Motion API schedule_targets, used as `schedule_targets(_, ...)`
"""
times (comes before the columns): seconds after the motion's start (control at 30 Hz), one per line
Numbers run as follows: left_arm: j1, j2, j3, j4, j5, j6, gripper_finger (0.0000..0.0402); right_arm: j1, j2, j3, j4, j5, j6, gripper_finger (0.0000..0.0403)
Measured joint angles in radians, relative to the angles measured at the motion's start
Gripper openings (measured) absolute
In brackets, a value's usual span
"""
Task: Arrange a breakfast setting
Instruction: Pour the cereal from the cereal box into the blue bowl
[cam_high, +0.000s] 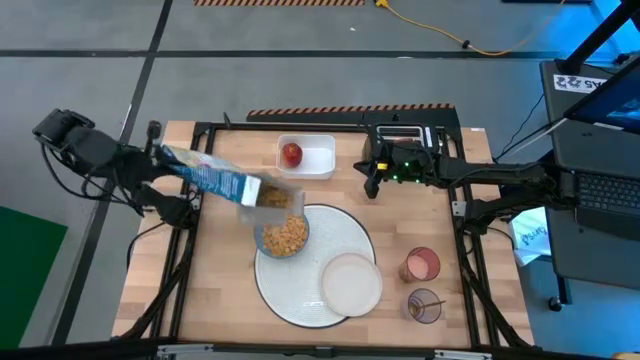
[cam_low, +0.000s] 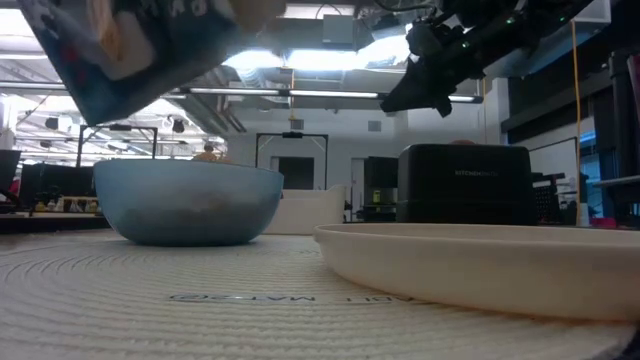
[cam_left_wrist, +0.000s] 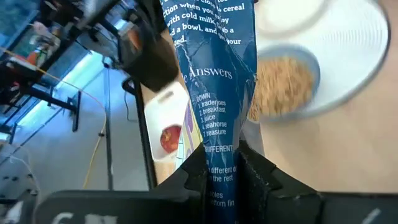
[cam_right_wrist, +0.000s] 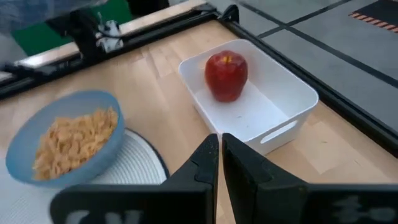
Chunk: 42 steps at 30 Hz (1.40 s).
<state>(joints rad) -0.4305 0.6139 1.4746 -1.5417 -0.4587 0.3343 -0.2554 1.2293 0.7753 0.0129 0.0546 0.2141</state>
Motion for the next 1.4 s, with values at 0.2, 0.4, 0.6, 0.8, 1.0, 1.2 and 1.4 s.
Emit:
schedule_targets(0.2, -0.001, -0.068, 0.000, 0.140, -0.036, -0.090, 0.0045, 0.000, 0.000, 0.000, 0.101, 0.007, -0.003, 0.0026)
schedule_targets(0.4, 0.000, -0.081, -0.005, 0.309, -0.105, -0.120, 0.0045, 0.000, 0.000, 0.000, 0.177, 0.018, -0.038, 0.0026)
schedule_targets(0.6, -0.001, -0.095, -0.155, 0.544, -0.140, -0.130, 0.0045, 0.000, 0.000, 0.000, 0.235, 0.033, -0.087, 0.0026)
schedule_targets(0.8, -0.001, -0.166, -0.409, 0.929, -0.305, -0.144, 0.0045, 0.000, 0.000, 0.000, 0.280, 0.032, -0.134, 0.0026)
schedule_targets(1.0, 0.000, -0.209, -0.683, 1.316, -0.572, -0.081, 0.0045, 0.000, 0.000, 0.000, 0.286, -0.029, -0.170, 0.0026)
schedule_targets(1.2, 0.030, -0.174, -0.909, 1.694, -0.933, -0.083, 0.0045, 0.000, 0.000, 0.000, 0.285, -0.120, -0.171, 0.0026)
schedule_targets(1.4, 0.071, -0.073, -0.949, 1.765, -1.120, -0.089, 0.0045, 0.000, 0.000, 0.000, 0.281, -0.188, -0.196, 0.0026)
